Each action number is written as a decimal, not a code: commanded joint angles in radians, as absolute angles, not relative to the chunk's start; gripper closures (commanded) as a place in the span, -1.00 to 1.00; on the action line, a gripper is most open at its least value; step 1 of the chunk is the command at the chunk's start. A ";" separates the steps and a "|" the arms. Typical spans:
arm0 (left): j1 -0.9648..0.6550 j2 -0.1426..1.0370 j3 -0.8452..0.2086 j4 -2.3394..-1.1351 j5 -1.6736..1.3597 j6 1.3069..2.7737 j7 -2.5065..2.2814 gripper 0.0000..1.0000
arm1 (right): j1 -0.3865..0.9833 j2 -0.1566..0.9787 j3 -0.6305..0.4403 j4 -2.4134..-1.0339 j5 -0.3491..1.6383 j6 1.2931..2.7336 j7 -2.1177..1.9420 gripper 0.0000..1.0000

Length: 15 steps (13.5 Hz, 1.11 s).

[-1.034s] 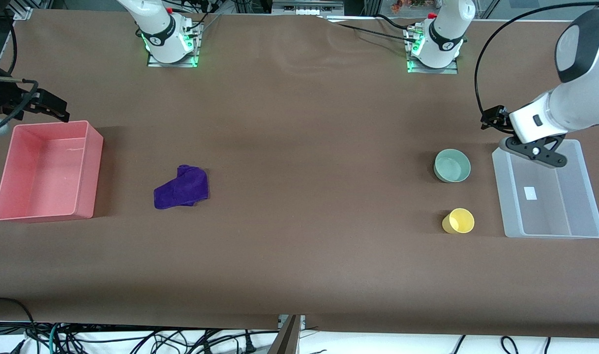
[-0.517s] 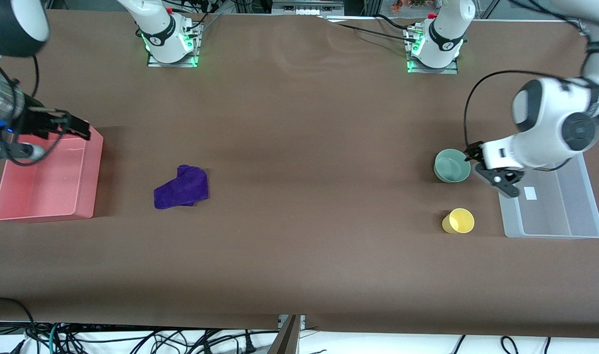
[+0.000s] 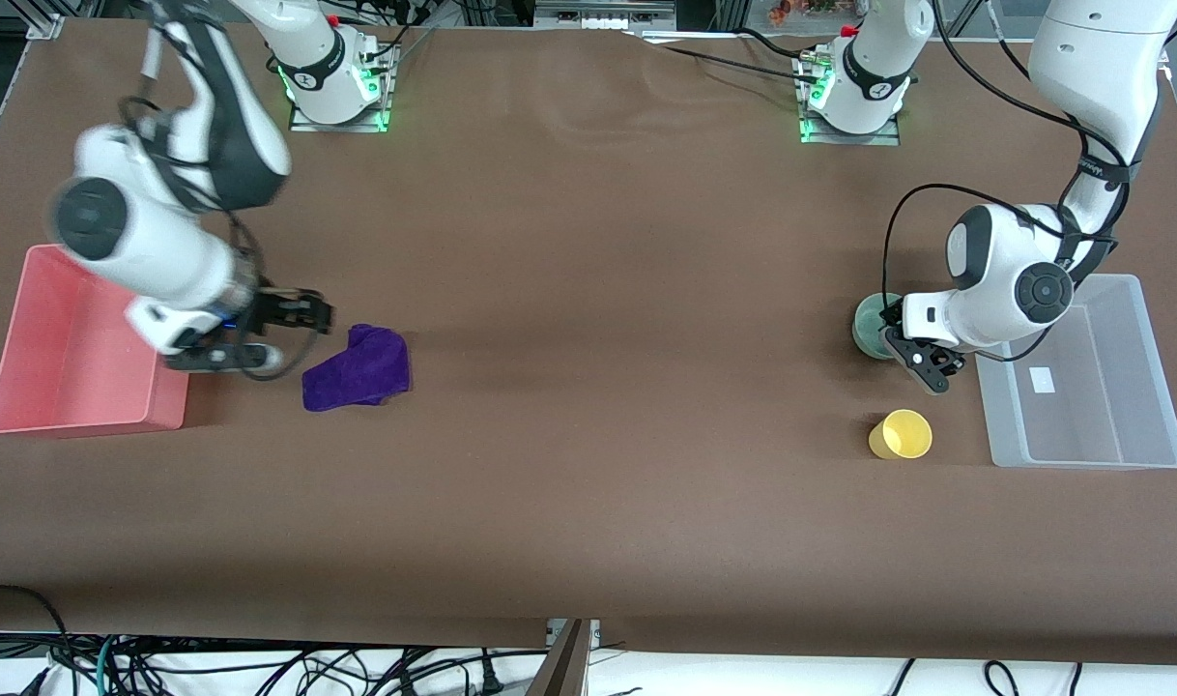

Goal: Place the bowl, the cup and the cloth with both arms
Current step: 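Grasp the purple cloth with the right gripper while the left gripper grasps the bowl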

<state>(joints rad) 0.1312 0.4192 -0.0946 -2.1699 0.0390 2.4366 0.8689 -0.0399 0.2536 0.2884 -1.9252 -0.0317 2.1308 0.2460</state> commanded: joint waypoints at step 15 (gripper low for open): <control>0.245 0.429 -0.083 -1.611 0.159 1.710 1.034 1.00 | 0.009 0.503 0.258 -2.131 -0.238 2.654 0.262 1.00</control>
<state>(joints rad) 0.1760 0.3895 -0.0859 -1.6457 0.0890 1.7078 0.9622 -0.0018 0.5115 0.2674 -2.1188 -0.2220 2.6432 0.2673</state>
